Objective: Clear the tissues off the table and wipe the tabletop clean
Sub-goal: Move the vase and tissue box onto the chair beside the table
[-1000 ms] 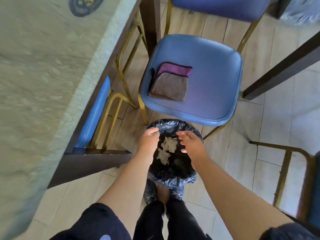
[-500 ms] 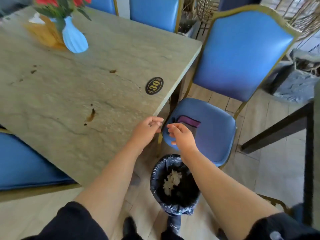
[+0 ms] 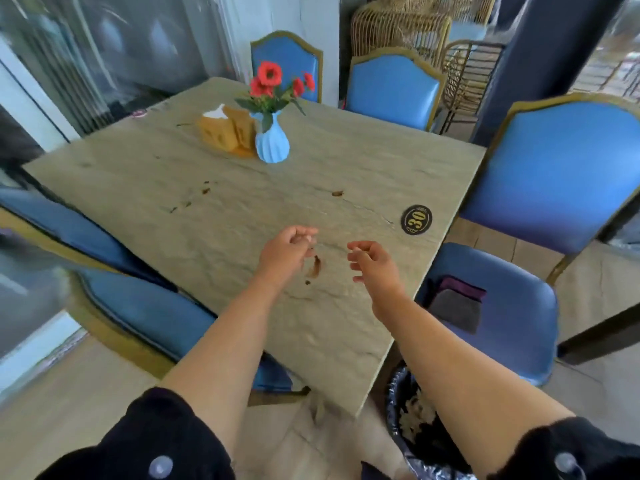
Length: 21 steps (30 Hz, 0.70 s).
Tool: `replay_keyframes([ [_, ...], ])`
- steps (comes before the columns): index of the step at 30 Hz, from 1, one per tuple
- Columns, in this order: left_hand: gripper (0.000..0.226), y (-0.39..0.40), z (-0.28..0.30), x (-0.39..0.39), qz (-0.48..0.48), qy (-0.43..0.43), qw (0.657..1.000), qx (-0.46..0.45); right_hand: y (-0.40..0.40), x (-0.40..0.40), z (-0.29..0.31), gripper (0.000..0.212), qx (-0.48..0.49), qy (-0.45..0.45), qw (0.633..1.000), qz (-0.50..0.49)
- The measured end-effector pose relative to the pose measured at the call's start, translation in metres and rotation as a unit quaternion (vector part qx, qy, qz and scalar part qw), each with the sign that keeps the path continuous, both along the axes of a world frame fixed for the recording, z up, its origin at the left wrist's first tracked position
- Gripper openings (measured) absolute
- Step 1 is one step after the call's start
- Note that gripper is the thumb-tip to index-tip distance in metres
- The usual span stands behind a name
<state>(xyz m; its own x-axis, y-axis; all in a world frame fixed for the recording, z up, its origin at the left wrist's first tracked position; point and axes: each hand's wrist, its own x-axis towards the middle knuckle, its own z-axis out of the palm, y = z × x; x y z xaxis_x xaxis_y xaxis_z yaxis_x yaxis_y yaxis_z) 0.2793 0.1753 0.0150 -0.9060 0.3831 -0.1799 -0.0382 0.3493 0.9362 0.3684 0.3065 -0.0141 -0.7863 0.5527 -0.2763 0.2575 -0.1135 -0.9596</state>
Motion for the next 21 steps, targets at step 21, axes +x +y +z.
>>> replay_keyframes([
  [21,0.022,-0.096,0.014,-0.242,0.002,-0.052,0.998,0.041,-0.105,-0.229,0.003,0.013,0.010,0.011,0.997,-0.074],
])
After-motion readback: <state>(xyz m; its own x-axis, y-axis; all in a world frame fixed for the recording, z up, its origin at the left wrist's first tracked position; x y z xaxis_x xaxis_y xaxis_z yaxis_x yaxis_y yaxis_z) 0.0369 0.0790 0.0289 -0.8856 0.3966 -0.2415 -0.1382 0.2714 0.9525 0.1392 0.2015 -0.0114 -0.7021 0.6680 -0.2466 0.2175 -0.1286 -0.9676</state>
